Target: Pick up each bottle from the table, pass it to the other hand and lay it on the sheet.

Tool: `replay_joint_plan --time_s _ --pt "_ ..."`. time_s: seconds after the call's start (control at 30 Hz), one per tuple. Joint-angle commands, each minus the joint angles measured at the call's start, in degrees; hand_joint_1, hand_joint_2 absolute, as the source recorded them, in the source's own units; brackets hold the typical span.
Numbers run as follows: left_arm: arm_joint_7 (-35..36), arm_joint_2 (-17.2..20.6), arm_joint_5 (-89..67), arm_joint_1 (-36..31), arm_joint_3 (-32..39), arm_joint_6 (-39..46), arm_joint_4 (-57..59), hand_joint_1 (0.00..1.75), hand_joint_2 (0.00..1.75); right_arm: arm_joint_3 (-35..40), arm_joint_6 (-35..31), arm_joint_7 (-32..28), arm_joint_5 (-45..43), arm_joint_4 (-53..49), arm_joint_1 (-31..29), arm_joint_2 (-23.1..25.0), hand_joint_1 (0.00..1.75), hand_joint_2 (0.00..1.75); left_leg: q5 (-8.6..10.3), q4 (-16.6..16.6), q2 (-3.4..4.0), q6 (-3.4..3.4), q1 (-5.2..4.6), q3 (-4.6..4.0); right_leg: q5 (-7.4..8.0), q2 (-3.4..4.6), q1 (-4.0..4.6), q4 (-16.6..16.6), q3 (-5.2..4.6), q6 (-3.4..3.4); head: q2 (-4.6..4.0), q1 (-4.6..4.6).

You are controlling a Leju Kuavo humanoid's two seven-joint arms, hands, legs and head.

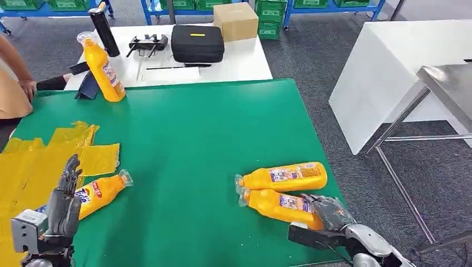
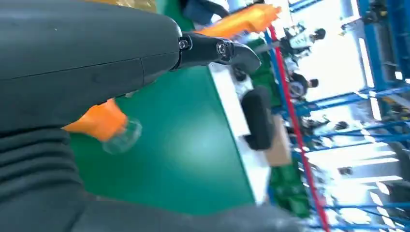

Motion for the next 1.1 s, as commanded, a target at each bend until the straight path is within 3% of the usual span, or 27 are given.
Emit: replay_joint_plan --time_s 0.03,0.07,0.1,0.13,0.17,0.2,0.23,0.37,0.5,0.73,1.1 --pt "6.1 -6.0 27.8 6.6 3.0 -23.7 -3.6 0.0 1.75 -11.1 6.2 -15.8 -17.0 -1.5 2.6 15.6 1.75 1.75 0.42 0.1 0.2 -0.07 -0.03 -1.09 0.45 0.14 -0.06 0.1 -1.15 0.03 0.0 0.0" --pt "5.9 -6.1 28.2 8.1 1.7 -25.4 -4.5 0.0 1.75 -10.9 7.2 -17.2 -18.0 -3.3 1.1 16.9 1.75 1.75 0.5 0.0 0.21 -0.08 -0.09 -1.15 0.49 0.12 -0.13 0.2 -1.25 0.03 0.0 0.0" --pt "6.1 -6.9 27.2 10.1 -0.1 -25.9 -5.9 0.0 1.75 -10.6 7.5 -17.8 -18.5 -5.3 -0.1 18.6 1.75 1.75 0.28 0.1 0.2 -0.04 -0.12 -0.68 0.48 0.12 -0.19 0.2 -0.71 0.1 0.0 0.0" --pt "6.1 -7.4 26.9 11.1 -1.9 -26.5 -6.5 0.0 1.75 -10.0 7.9 -18.4 -19.0 -6.2 -1.1 19.8 1.75 1.75 0.35 0.0 0.19 -0.05 -0.23 -0.97 1.03 0.13 -0.32 0.2 -1.08 0.38 0.0 -0.07" --pt "5.7 -7.2 26.5 11.4 -4.2 -26.5 -6.8 0.0 1.75 -8.9 8.2 -18.7 -19.1 -6.4 -2.7 20.9 1.75 1.75 0.37 0.0 0.13 0.06 -0.32 -0.52 0.95 0.1 -0.41 0.2 -0.45 0.38 0.0 -0.09" --pt "4.4 -6.4 23.7 10.7 -8.3 -24.7 -6.6 0.0 1.75 -6.7 9.2 -18.6 -20.2 -5.5 -5.7 22.3 1.75 1.75 0.46 0.0 -0.03 -0.04 -0.36 -0.59 1.0 -0.05 -0.48 0.2 -0.07 0.49 0.0 -0.07" --pt "4.0 -5.6 23.5 9.6 -11.5 -23.0 -5.8 0.0 1.75 -5.1 9.5 -18.3 -21.1 -4.3 -7.8 23.5 1.75 1.75 0.54 0.1 -0.11 -0.03 -0.38 -0.45 1.3 -0.07 -0.5 0.4 -0.05 0.73 0.0 -0.15" --pt "3.9 -2.0 26.2 4.1 -21.4 -17.8 -1.8 0.0 1.75 1.6 9.2 -16.9 -23.8 3.4 -15.9 29.0 1.75 1.75 0.85 0.1 -0.68 -0.08 -0.36 -1.31 1.36 -0.75 -0.49 0.4 -0.77 0.77 0.0 -0.11" --pt "3.8 -1.0 26.3 3.8 -22.4 -18.1 -1.4 0.0 1.75 3.1 9.5 -16.8 -24.4 4.9 -17.0 29.6 1.75 1.75 0.93 0.1 -0.82 -0.14 -0.34 -1.58 1.34 -0.88 -0.47 0.4 -0.97 0.78 0.0 -0.09" --pt "3.6 -1.0 25.1 0.7 -25.5 -17.1 1.6 0.0 1.75 8.9 9.2 -15.0 -26.5 12.1 -22.0 35.1 1.75 1.75 0.97 0.1 -1.03 -0.12 -0.39 -1.8 1.35 -1.04 -0.51 0.4 -1.12 0.77 0.0 -0.09" --pt "3.7 -0.9 25.5 -0.8 -26.2 -17.9 2.9 0.0 1.75 13.2 9.9 -14.1 -26.9 16.5 -23.7 37.3 1.75 1.75 0.96 0.1 -1.23 -0.12 -0.38 -1.93 1.3 -1.27 -0.51 0.4 -1.21 0.77 0.0 -0.09"
